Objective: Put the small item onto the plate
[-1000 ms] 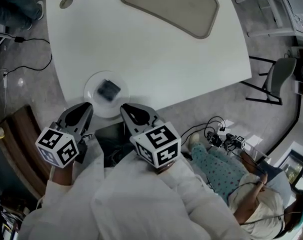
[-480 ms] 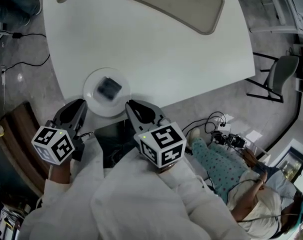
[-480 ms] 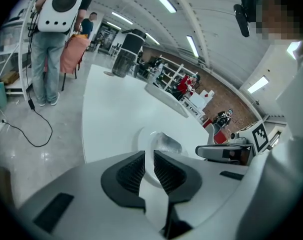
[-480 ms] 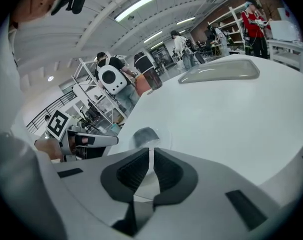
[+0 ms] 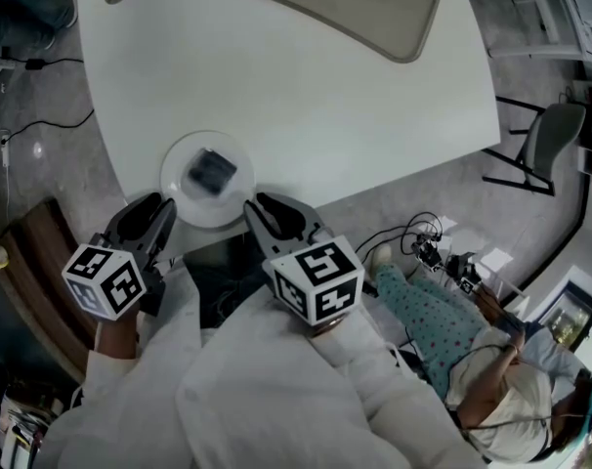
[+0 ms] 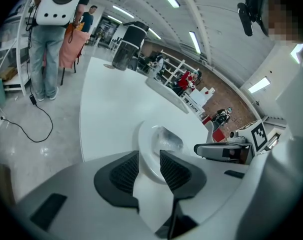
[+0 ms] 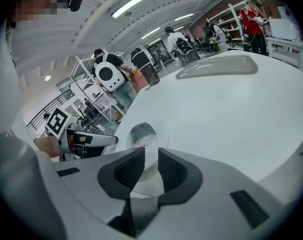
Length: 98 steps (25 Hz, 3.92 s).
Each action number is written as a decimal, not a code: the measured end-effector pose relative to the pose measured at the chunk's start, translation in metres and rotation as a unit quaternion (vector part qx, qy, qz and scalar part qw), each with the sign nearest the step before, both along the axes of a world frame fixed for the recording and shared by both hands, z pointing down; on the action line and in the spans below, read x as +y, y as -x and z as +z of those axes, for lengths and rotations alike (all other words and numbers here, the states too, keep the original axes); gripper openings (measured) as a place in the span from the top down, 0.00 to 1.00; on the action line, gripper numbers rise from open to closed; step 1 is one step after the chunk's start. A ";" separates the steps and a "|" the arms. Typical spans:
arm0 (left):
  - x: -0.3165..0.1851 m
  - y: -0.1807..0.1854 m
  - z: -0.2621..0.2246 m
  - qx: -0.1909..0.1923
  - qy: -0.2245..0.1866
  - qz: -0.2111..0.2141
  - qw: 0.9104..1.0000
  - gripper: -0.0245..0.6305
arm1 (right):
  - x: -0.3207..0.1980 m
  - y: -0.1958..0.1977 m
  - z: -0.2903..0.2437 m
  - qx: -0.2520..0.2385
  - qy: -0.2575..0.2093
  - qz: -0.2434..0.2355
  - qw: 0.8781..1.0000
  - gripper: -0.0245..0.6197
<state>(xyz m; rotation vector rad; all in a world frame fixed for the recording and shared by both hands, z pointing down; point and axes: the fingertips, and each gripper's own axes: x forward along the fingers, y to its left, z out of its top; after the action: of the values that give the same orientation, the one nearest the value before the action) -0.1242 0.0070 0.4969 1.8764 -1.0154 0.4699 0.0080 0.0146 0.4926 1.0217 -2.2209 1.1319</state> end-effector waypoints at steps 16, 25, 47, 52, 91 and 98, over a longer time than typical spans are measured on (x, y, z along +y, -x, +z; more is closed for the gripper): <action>0.001 0.000 0.006 -0.004 0.028 0.003 1.000 0.77 | 0.001 0.004 0.016 0.014 0.040 0.004 0.999 0.78; 0.003 0.000 0.008 -0.007 0.020 0.004 1.000 0.77 | 0.003 0.004 0.021 0.000 0.054 0.022 0.998 0.78; -0.001 -0.004 0.010 -0.015 0.000 0.016 1.000 0.79 | -0.003 0.001 0.023 -0.011 0.045 0.059 0.997 0.84; -0.001 -0.002 0.012 -0.024 0.001 0.022 0.999 0.82 | -0.003 0.002 0.023 -0.005 0.043 0.062 0.997 0.84; -0.076 -0.035 -0.051 -0.015 -0.082 0.096 0.992 0.82 | -0.073 -0.034 -0.034 -0.001 -0.032 0.122 0.992 0.85; -0.107 -0.062 -0.059 -0.021 -0.087 0.082 0.993 0.82 | -0.112 -0.061 -0.043 -0.010 -0.037 0.097 0.995 0.85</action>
<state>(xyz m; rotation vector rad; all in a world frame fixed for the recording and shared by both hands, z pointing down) -0.0623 -0.1001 0.4382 2.1238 -0.9597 0.5343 0.0689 -0.0973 0.4495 1.2852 -2.2320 1.1517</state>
